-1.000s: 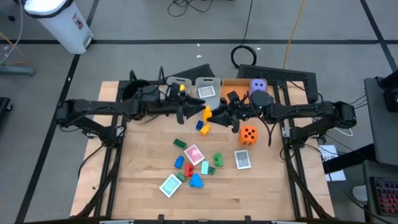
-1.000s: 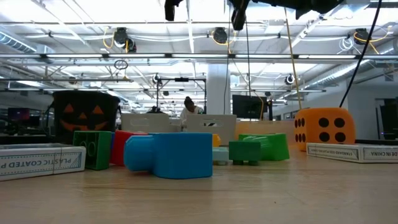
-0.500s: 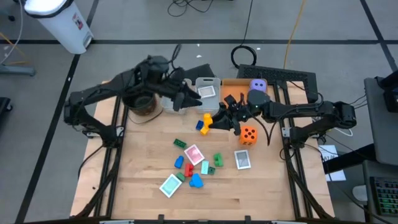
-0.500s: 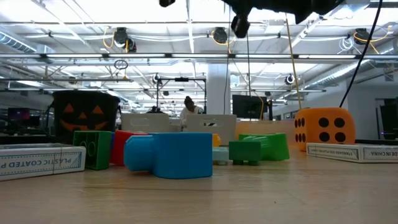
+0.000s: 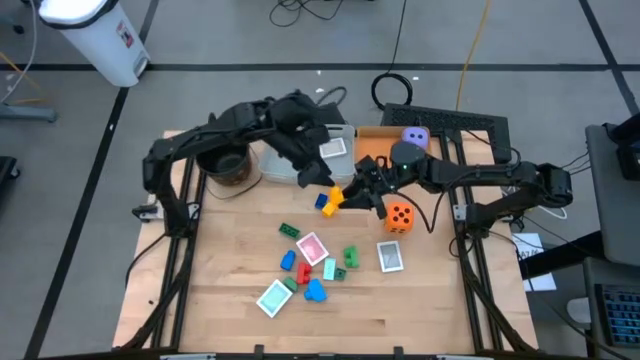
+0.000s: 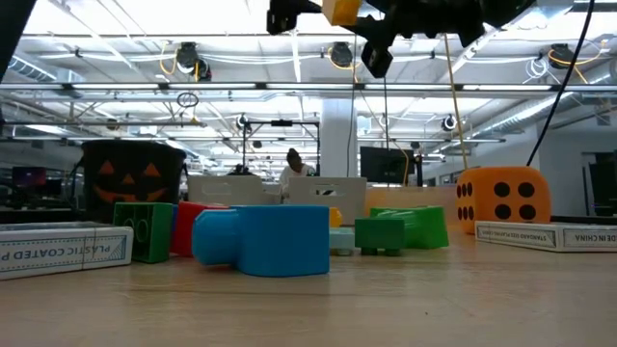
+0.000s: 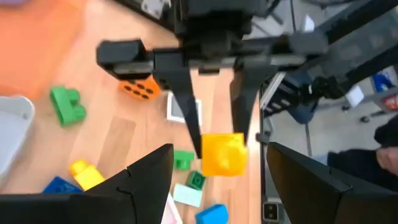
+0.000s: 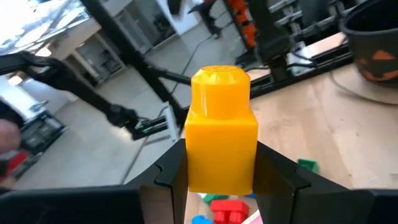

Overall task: Pick & Place Toys
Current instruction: Put the yellow game piece into the left gray bin

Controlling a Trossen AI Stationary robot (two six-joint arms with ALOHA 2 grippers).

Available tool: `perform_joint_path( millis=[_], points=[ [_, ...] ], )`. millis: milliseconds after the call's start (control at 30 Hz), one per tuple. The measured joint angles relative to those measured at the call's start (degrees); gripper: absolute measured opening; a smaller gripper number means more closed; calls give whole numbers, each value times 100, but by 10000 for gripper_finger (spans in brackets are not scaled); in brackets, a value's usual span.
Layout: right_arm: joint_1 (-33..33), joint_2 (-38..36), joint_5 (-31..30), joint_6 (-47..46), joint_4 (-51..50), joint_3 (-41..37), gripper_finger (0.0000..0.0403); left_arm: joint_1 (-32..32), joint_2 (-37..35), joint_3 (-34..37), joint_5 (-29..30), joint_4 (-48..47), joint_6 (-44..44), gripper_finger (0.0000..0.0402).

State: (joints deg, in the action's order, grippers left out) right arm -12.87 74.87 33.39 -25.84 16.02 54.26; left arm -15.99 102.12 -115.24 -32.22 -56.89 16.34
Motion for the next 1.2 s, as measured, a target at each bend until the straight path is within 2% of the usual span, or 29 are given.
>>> perform_joint_path(
  millis=[167, 567, 1067, 1200],
  points=[
    [-67, 0, 141, 56, -95, 0, 121, 49, 317, -199, -391, -34, 26, 266],
    [-65, 0, 144, 170, -157, 0, 121, 190, 571, -240, -160, -475, -303, 266],
    [-52, 0, 144, 235, -164, 0, 121, 252, 627, -240, -169, -296, -366, 266],
    [-54, 0, 144, 235, -171, 0, 121, 254, 628, -240, -121, -295, -363, 248]
  ],
)
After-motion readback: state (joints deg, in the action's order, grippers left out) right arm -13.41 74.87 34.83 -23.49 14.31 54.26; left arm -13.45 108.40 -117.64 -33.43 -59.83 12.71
